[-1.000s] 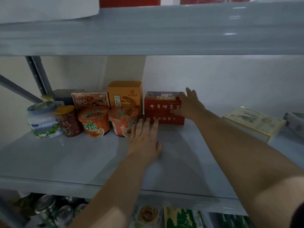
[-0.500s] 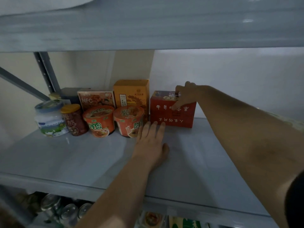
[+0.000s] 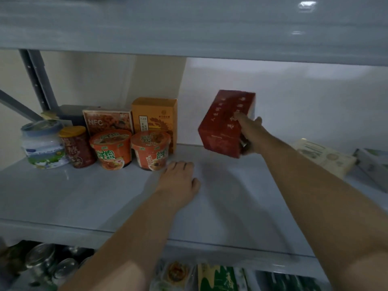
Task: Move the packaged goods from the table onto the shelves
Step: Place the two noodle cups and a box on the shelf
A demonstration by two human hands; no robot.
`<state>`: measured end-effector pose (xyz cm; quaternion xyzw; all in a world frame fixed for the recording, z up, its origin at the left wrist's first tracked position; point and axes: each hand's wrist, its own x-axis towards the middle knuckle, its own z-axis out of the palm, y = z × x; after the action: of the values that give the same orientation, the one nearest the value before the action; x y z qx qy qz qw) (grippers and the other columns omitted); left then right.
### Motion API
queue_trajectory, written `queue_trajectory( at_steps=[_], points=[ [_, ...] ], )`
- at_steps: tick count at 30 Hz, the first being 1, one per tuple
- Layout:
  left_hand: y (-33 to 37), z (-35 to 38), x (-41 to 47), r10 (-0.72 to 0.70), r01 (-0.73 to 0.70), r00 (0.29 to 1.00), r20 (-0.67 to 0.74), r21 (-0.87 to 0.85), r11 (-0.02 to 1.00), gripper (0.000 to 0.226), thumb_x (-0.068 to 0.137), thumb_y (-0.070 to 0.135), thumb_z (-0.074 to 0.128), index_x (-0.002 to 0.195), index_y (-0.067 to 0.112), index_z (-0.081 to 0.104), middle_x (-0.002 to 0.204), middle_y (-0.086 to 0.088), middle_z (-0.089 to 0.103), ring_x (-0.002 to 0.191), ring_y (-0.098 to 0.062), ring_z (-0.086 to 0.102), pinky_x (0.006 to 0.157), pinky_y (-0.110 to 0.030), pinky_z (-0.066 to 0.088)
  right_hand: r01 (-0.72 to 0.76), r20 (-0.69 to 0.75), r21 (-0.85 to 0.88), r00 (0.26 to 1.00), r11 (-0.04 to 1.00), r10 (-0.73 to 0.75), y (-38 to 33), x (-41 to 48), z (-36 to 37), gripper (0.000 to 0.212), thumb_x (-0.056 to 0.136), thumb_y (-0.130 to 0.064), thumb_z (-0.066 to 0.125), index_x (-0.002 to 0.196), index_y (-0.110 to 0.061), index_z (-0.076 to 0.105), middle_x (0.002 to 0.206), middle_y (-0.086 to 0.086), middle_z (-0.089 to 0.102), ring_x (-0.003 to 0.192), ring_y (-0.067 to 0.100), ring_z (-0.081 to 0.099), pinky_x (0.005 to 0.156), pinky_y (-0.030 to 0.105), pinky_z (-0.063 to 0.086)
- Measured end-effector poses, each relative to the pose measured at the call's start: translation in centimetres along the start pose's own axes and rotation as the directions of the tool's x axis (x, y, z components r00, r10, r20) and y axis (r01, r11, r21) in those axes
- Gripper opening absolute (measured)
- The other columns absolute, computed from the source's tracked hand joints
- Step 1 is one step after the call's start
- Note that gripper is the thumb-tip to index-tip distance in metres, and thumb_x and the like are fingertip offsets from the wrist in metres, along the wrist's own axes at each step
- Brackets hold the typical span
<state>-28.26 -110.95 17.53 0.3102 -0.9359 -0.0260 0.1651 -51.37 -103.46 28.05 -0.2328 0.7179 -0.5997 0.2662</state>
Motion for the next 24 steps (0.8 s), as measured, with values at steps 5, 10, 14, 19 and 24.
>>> queue_trajectory(
  at_steps=[5, 10, 14, 19, 24],
  points=[
    [-0.3, 0.1, 0.1, 0.012, -0.013, 1.0, -0.026, -0.01, 1.0, 0.089, 0.073, 0.055, 0.009, 0.141, 0.011, 0.048, 0.132, -0.012, 0.055, 0.123, -0.031, 0.045, 0.104, -0.041, 0.041, -0.103, 0.11, -0.295, 0.984, 0.95, 0.141, 2.5, -4.7, -1.0, 0.063, 0.083, -0.07, 0.062, 0.124, -0.022, 0.058, 0.109, 0.014, 0.068, 0.083, 0.034, 0.073, 0.057, 0.037, 0.059],
    [0.0, -0.1, 0.2, -0.015, 0.015, 1.0, 0.016, 0.0, 1.0, 0.063, 0.092, 0.045, 0.034, 0.145, 0.012, 0.041, 0.134, -0.012, 0.051, 0.125, -0.032, 0.043, 0.103, -0.039, 0.04, 0.315, 0.195, -0.921, 0.884, 0.231, -0.426, 3.9, -4.4, -2.8, 0.098, 0.071, -0.079, 0.063, 0.151, -0.034, 0.027, 0.153, 0.008, 0.033, 0.143, 0.034, 0.027, 0.111, 0.054, 0.034],
    [0.2, -0.7, -0.3, -0.014, 0.014, 1.0, -0.016, -0.018, 1.0, 0.061, 0.093, 0.043, 0.038, 0.145, 0.013, 0.043, 0.139, -0.01, 0.048, 0.13, -0.031, 0.04, 0.108, -0.04, 0.037, 0.379, 0.279, -0.914, 0.845, 0.143, -0.456, 6.0, -2.0, -1.5, 0.082, 0.089, -0.065, 0.057, 0.156, -0.042, 0.015, 0.161, 0.01, 0.017, 0.152, 0.039, 0.006, 0.116, 0.07, 0.019],
    [-1.2, -2.5, -0.7, -0.008, 0.008, 0.995, -0.103, -0.001, 1.0, 0.072, 0.087, 0.05, 0.026, 0.147, 0.013, 0.042, 0.144, -0.011, 0.045, 0.135, -0.033, 0.037, 0.115, -0.044, 0.033, 0.299, 0.186, -0.938, 0.861, 0.175, -0.474, 4.6, -0.7, 4.0, 0.068, 0.098, -0.057, 0.05, 0.156, -0.042, 0.019, 0.161, 0.021, 0.013, 0.15, 0.043, 0.011, 0.114, 0.072, 0.012],
    [-3.1, -3.9, -1.8, 0.024, -0.017, 0.989, -0.146, 0.044, 0.999, 0.073, 0.088, 0.05, 0.03, 0.147, 0.01, 0.045, 0.143, -0.013, 0.047, 0.136, -0.036, 0.038, 0.113, -0.049, 0.037, 0.306, 0.183, -0.937, 0.841, 0.169, -0.509, 3.7, 0.8, 7.7, 0.063, 0.102, -0.044, 0.05, 0.157, -0.039, 0.019, 0.16, 0.025, 0.015, 0.148, 0.044, 0.014, 0.117, 0.067, 0.017]
  ],
)
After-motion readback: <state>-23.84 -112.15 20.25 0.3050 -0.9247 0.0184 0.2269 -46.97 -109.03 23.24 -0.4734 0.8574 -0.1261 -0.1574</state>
